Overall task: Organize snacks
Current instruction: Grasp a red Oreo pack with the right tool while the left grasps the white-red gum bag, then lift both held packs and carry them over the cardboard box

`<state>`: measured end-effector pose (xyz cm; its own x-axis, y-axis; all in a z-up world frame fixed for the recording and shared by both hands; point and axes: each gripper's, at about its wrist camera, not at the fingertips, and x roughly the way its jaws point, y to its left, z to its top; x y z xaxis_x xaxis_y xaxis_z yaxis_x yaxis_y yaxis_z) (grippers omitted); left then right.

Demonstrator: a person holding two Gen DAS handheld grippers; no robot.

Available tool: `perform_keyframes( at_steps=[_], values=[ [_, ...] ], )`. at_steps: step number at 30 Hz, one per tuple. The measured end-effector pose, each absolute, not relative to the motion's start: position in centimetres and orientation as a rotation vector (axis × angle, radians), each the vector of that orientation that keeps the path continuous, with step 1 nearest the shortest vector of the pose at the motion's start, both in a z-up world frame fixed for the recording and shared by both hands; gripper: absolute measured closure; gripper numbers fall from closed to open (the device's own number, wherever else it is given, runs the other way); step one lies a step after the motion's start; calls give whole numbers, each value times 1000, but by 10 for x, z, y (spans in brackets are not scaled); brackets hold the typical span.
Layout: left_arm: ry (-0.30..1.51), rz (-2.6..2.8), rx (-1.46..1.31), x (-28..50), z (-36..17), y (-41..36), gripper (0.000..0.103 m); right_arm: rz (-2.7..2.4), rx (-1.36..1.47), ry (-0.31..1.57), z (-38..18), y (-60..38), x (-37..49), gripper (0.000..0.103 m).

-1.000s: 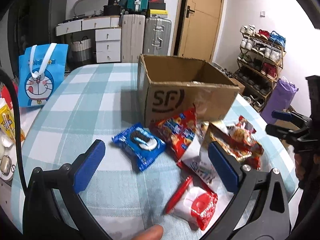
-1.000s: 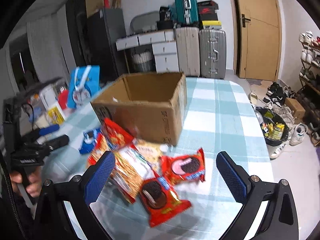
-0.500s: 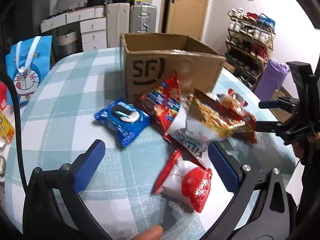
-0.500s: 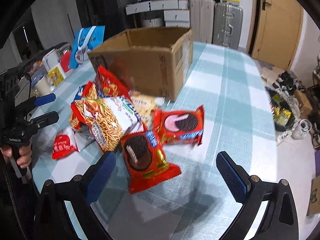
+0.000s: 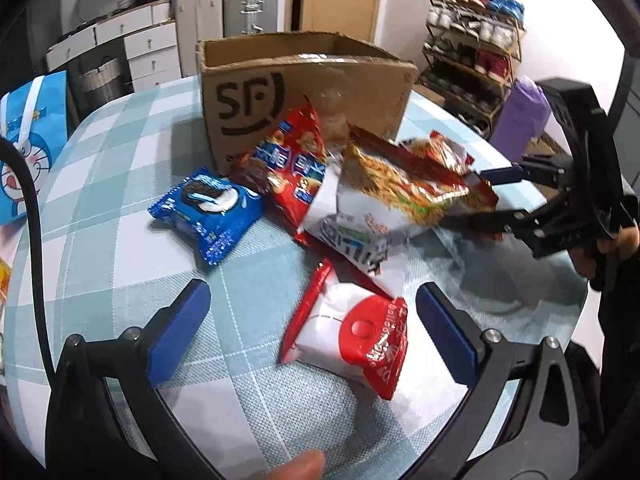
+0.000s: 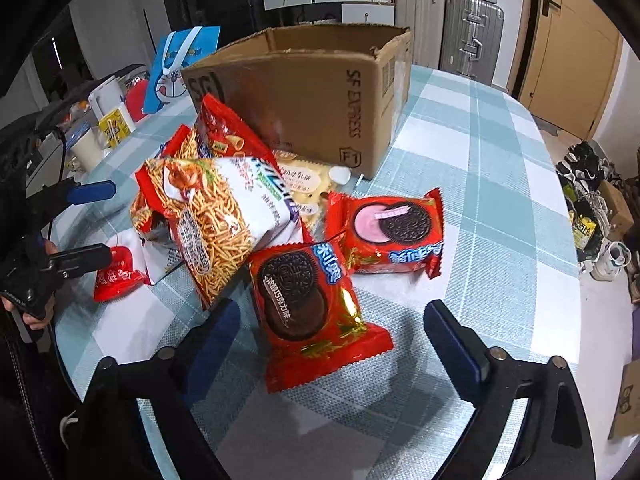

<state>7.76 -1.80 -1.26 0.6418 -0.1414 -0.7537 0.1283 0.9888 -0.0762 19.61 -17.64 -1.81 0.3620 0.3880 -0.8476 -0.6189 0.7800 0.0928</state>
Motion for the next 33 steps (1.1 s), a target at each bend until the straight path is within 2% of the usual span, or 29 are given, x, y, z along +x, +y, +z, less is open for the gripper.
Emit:
perform_keyframes(
  at_steps=[1,6,11,14,16,25,27,33],
  values=[
    [871,-160,-7,78,-15,-20,1,660,-265,1012,-19,-175,196,23],
    [901,-174,35,78,-23,-28,1,660,-294,1010,-26,-170,196,38],
    [929,-193,33,81,-27,-29,1,686,-306,988,-23,-171,193,44],
    [942,-221,34,81,-29,-29,5,707,-315,981,-22,-172,189,48],
    [947,-232,35,80,-31,-29,7,727,-315,974,-20,-174,187,56],
    [947,-253,58,79,-36,-30,35,723,-296,936,-6,-194,182,56],
    [939,-247,65,77,-34,-30,46,725,-268,915,1,-201,182,56],
    [907,-254,33,77,-27,-24,53,720,-229,874,15,-209,179,56]
  ],
)
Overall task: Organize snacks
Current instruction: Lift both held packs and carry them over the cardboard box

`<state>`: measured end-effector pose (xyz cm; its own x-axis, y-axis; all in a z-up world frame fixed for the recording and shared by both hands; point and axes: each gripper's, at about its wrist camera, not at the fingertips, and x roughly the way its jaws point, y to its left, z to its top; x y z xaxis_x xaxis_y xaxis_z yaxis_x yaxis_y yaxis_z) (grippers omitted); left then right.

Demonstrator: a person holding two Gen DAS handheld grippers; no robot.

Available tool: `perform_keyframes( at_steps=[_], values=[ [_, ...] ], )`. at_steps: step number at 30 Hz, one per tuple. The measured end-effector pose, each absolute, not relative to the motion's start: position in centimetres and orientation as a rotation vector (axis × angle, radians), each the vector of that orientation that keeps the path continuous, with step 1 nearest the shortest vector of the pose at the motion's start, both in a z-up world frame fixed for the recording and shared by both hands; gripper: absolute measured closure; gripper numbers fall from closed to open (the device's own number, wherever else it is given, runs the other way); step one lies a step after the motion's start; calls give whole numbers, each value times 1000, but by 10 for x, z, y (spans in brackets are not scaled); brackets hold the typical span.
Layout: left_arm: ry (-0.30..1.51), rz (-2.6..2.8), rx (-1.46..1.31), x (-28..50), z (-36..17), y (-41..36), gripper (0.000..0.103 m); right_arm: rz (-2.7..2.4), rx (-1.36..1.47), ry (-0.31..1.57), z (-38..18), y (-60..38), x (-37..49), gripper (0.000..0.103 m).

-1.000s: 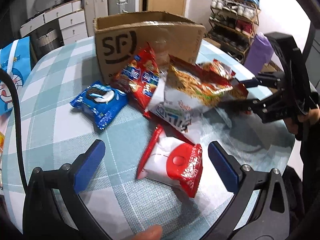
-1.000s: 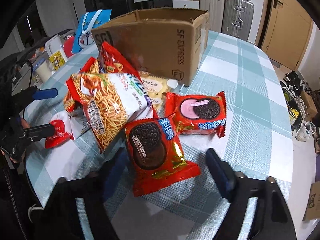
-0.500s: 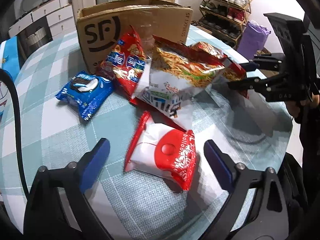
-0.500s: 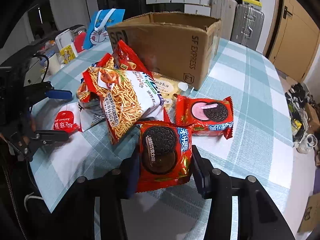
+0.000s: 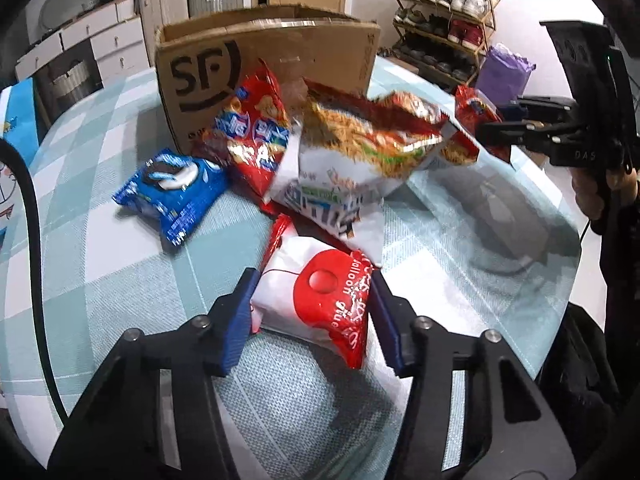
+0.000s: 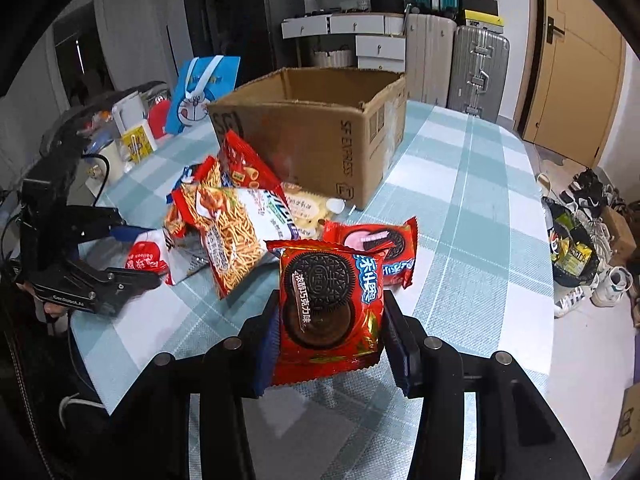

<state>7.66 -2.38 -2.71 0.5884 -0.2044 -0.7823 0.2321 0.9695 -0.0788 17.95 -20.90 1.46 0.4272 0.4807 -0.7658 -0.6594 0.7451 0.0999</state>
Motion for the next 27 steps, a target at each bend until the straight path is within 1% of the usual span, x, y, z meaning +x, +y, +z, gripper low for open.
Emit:
perform_keyframes(
  at_steps=[9,27],
  values=[
    [854,-233,-28,76,-14,-4,53,737,-207,843,24,-210,174,56],
    [676,-139,-174,63,29,25,53,688,-64,763,45,-224,179,56]
  ],
)
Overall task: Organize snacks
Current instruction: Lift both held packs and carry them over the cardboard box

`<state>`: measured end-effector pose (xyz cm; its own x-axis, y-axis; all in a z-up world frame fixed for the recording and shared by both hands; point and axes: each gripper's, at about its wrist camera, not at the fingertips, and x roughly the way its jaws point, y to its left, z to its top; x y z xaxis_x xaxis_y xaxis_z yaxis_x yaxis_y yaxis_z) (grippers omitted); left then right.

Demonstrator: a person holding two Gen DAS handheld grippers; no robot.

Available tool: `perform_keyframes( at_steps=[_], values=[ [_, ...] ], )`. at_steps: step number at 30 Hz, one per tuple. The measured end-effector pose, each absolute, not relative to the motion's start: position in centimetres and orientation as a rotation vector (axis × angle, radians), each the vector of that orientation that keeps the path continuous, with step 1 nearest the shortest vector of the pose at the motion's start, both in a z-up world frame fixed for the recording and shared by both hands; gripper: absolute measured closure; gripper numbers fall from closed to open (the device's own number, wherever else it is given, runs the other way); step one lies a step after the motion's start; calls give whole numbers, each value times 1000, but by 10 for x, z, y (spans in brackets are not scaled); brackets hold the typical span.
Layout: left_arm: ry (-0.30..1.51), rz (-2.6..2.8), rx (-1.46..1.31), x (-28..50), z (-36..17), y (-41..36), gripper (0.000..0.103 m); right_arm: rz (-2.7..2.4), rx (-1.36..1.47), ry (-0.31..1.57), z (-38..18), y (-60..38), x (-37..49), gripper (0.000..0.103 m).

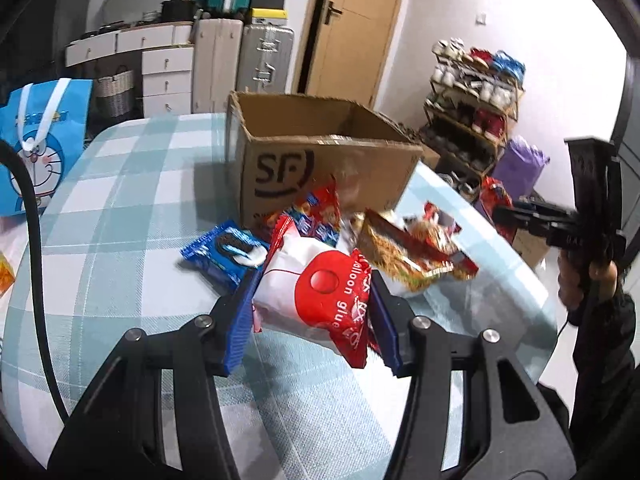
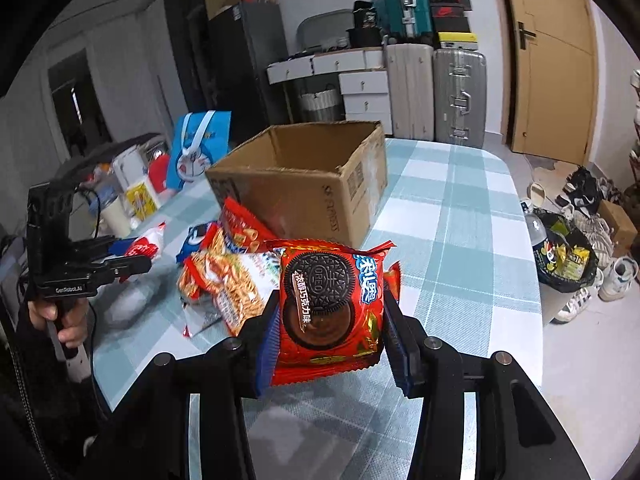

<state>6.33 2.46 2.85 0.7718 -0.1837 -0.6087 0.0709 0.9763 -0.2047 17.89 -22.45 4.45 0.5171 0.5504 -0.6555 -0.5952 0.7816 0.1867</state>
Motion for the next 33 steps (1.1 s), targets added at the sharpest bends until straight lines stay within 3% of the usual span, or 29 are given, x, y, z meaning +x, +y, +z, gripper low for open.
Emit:
perform_keyframes(
  at_steps=[17,33],
  values=[
    [570,-35,-210,75,74,38,53,613,60,646,70,-221,186,56],
    [517,17,-200,137,118,36,53,601,135,593,105,-194,224,56]
  ],
)
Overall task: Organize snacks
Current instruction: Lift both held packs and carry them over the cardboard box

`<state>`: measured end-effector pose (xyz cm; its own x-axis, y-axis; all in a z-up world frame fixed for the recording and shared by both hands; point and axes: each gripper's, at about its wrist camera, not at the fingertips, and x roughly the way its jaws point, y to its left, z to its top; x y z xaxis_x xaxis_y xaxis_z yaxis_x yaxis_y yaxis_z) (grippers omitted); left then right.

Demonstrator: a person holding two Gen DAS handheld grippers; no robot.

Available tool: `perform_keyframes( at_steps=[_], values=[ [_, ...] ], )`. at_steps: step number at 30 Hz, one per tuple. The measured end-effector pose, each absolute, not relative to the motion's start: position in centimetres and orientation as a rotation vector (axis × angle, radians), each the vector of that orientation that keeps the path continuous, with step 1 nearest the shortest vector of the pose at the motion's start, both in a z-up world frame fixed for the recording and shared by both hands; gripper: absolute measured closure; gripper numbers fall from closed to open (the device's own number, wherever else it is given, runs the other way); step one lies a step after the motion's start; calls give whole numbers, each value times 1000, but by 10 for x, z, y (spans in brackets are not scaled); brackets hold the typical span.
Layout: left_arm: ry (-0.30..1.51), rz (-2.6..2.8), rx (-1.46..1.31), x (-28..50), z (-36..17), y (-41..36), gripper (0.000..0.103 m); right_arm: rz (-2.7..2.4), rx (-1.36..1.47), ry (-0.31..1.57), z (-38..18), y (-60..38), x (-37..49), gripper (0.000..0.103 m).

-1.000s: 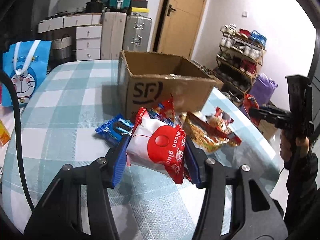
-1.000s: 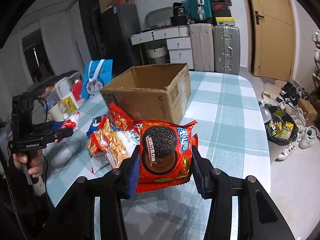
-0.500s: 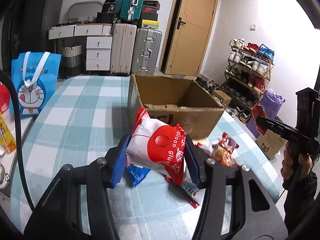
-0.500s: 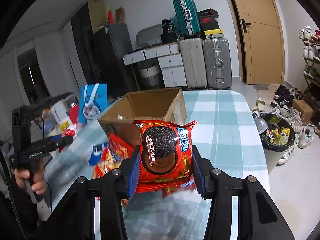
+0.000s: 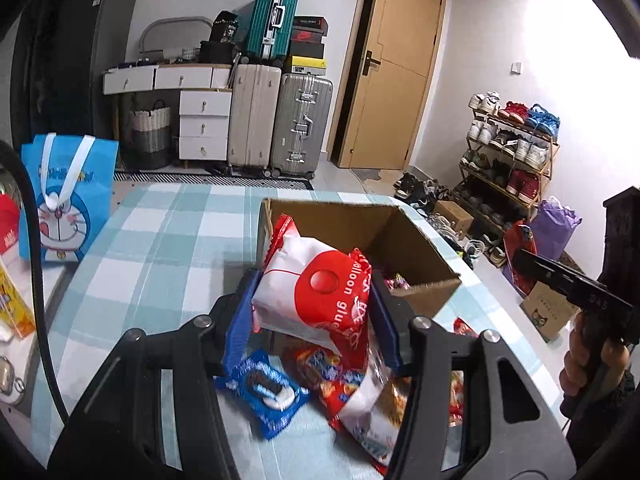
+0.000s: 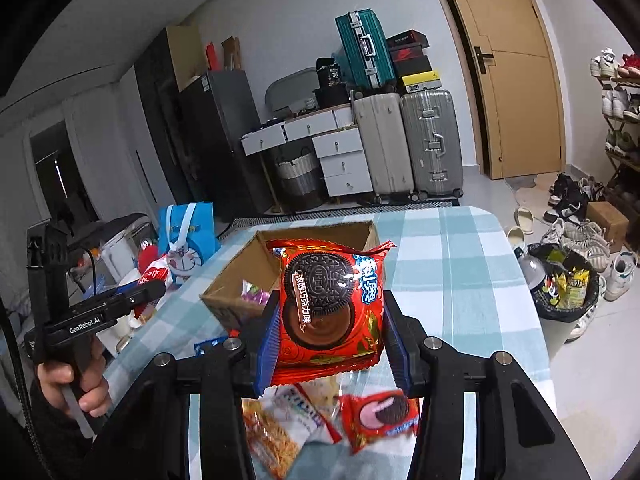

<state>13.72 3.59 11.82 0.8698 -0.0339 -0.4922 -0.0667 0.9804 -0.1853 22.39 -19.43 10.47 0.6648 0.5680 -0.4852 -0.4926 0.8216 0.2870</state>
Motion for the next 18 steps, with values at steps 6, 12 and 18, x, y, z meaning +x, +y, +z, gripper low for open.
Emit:
perform_keyframes(
  at_steps=[6,12,18],
  values=[
    [520,20,-178,161,123,30,53,605,135,592,111,-186,241,56],
    [532,29,-170,178,124,26,53,605,120,586,115,-177,251,56],
    [540,48,-182,199,118,30,53,611,111,582,113,-167,260,56]
  ],
)
